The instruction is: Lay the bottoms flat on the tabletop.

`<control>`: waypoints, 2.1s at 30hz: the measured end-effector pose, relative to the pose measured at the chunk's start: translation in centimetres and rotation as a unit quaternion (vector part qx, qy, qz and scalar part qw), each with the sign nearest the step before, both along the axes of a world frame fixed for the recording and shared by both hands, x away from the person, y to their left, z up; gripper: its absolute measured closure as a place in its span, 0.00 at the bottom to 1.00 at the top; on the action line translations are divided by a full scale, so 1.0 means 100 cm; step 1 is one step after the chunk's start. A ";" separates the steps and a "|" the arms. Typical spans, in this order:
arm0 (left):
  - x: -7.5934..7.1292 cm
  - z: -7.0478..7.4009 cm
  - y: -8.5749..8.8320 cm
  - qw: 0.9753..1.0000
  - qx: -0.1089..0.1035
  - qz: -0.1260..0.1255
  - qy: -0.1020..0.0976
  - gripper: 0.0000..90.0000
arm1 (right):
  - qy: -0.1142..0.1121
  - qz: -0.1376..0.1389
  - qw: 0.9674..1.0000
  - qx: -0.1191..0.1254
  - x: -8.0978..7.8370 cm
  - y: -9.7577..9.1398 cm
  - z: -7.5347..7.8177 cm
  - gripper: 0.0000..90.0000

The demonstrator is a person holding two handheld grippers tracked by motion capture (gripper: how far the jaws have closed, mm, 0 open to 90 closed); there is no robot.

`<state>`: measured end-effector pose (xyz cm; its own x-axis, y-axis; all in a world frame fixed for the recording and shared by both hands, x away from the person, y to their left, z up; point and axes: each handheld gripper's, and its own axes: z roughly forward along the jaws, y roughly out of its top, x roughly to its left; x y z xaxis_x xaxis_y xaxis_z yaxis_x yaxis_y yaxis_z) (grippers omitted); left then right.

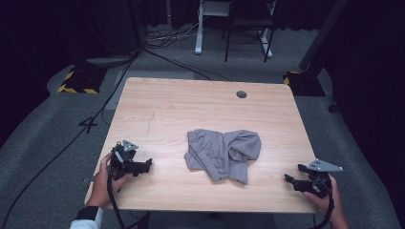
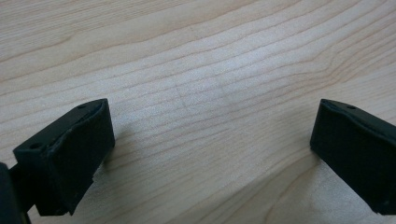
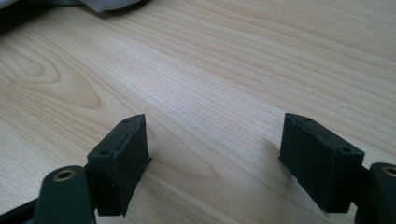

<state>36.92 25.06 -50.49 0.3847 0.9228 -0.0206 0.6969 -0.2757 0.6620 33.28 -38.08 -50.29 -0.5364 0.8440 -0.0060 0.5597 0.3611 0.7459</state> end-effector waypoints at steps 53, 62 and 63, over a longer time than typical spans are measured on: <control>-0.025 0.006 -0.210 0.950 0.029 -0.294 -0.098 0.72 | 0.009 0.175 0.984 -0.041 0.118 0.129 0.017 0.92; 0.004 0.024 -0.148 0.966 0.012 -0.241 -0.092 0.83 | 0.015 0.256 0.966 -0.037 0.078 0.136 0.032 0.92; 0.004 0.024 -0.148 0.966 0.012 -0.241 -0.092 0.83 | 0.014 0.271 0.962 -0.042 0.068 0.142 0.033 0.92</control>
<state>37.36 10.25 -48.12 0.7643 0.6355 0.1090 0.3545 -0.5554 0.7522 40.11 -23.88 -46.95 -0.8984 0.4373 -0.0402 0.2921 0.6634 0.6888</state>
